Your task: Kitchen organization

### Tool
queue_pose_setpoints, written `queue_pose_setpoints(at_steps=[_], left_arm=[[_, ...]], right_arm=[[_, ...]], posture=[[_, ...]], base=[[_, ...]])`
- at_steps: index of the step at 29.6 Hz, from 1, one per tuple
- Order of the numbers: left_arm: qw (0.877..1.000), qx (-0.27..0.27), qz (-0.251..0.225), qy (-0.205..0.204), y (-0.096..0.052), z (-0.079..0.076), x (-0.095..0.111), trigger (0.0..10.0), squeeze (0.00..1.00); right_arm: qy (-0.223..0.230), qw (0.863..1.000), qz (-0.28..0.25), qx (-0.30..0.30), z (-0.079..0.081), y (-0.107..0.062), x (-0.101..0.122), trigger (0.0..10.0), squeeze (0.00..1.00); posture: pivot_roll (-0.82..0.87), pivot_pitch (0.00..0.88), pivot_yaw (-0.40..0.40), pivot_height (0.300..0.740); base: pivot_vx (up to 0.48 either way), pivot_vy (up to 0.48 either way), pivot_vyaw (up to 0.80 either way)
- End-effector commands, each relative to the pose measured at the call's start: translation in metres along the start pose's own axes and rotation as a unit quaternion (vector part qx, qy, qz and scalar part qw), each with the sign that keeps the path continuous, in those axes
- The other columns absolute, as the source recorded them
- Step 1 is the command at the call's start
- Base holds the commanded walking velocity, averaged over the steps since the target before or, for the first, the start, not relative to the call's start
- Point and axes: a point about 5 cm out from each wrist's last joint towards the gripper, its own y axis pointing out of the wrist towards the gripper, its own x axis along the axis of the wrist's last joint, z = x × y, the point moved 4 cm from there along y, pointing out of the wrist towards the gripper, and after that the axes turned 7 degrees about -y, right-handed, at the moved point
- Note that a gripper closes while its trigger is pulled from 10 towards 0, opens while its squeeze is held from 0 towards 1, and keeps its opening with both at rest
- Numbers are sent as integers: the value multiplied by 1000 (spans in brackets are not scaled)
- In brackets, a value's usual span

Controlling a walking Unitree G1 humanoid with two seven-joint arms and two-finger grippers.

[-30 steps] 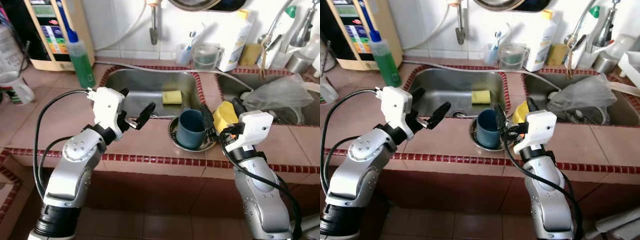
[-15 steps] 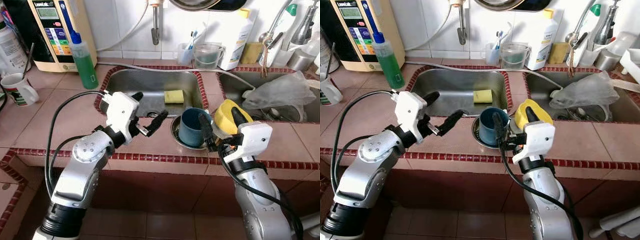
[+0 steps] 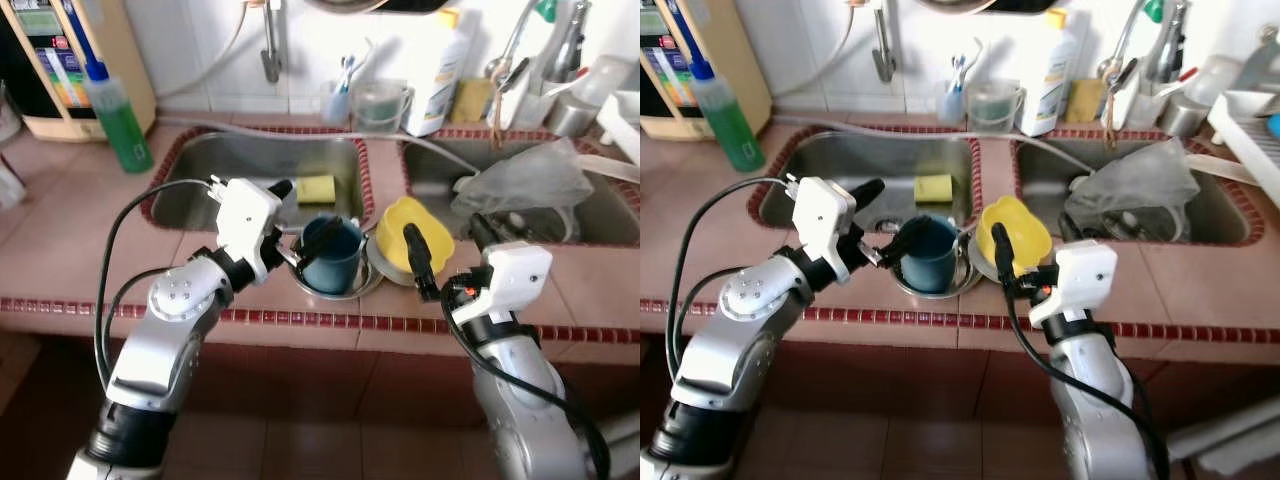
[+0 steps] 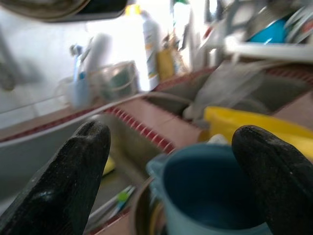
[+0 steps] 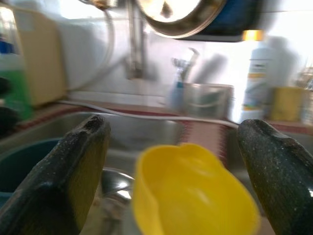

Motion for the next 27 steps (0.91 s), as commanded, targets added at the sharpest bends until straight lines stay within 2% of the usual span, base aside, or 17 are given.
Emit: queue_pose_setpoints(at_steps=[1, 7, 13, 19, 20, 25, 27], left_arm=[[1000, 11, -3, -15, 3, 1, 2, 10000, 0], [998, 45, 39, -13, 11, 15, -3, 10000, 0], [997, 55, 49, -13, 16, 28, 5, 10000, 0], [995, 70, 71, 7, 19, 46, 11, 10000, 0], [994, 74, 80, 22, 20, 51, 13, 10000, 0], [992, 70, 102, 33, 22, 59, 17, 10000, 0], [989, 45, 129, 50, 20, 62, 17, 10000, 0]], right_arm=[[-6, 1000, -5, -4, -5, -1, 4, 10000, 0], [-5, 1000, -2, 15, 1, -5, 4, 10000, 0], [-8, 999, 14, 40, 10, -11, 0, 10000, 0], [-7, 998, 21, 55, 15, -16, 0, 10000, 0], [-4, 998, 22, 61, 17, -17, 0, 10000, 0], [1, 997, 25, 76, 21, -21, 1, 10000, 0], [-10, 996, 37, 85, 25, -24, -1, 10000, 0]], posture=[[-123, 85, 35, 740], [-124, 84, 35, 740], [-136, 85, 43, 740], [-141, 84, 46, 740], [-141, 83, 47, 740], [-141, 81, 48, 740], [-143, 78, 51, 740]], base=[[0, 0, 0], [0, 0, 0], [0, 0, 0], [0, 0, 0], [0, 0, 0], [0, 0, 0], [0, 0, 0]])
